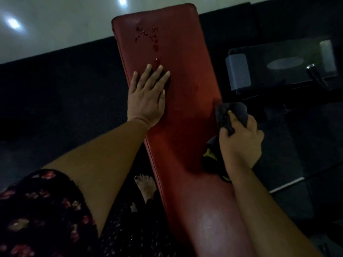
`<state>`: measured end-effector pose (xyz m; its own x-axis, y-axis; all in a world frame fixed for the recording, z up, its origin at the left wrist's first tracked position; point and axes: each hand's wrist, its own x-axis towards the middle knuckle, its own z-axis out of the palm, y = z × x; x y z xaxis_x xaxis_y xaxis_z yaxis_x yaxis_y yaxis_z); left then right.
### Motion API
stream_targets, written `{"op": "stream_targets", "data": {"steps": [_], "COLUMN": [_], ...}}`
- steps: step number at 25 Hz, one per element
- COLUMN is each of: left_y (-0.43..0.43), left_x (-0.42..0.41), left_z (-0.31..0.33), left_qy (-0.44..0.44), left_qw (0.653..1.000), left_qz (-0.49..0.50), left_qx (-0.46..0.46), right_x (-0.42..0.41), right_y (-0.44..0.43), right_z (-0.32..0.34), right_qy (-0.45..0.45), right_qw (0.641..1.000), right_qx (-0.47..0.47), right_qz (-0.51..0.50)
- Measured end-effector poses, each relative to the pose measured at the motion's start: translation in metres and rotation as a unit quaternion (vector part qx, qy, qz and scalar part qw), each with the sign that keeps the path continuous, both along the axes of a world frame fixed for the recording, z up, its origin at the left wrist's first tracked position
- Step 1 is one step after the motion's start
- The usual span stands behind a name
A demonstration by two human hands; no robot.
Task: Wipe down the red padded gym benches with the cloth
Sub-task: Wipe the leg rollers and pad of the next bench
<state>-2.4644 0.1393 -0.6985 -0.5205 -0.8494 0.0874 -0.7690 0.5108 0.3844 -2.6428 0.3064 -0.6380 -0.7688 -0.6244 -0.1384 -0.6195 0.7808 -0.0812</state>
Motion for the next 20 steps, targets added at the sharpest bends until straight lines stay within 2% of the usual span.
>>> {"op": "stream_targets", "data": {"steps": [4, 10, 17, 20], "left_y": [0.000, 0.000, 0.000, -0.004], "left_x": [0.001, 0.003, 0.003, 0.000], "left_z": [-0.004, -0.005, 0.002, 0.007], "left_qy": [0.012, 0.034, 0.029, -0.024], "left_qw": [1.000, 0.999, 0.999, 0.999], "left_qz": [-0.001, 0.007, -0.003, -0.011], "left_qx": [-0.006, 0.004, 0.031, 0.044], "right_x": [0.014, 0.032, 0.034, 0.030], "right_y": [-0.047, -0.025, -0.023, -0.025], "right_z": [-0.003, -0.007, -0.018, -0.024], "right_qy": [0.018, 0.066, 0.090, 0.105], "right_qw": [0.999, 0.975, 0.972, 0.965], "right_qx": [0.003, -0.037, -0.060, -0.068], "right_qz": [0.048, 0.208, 0.210, 0.230]}}
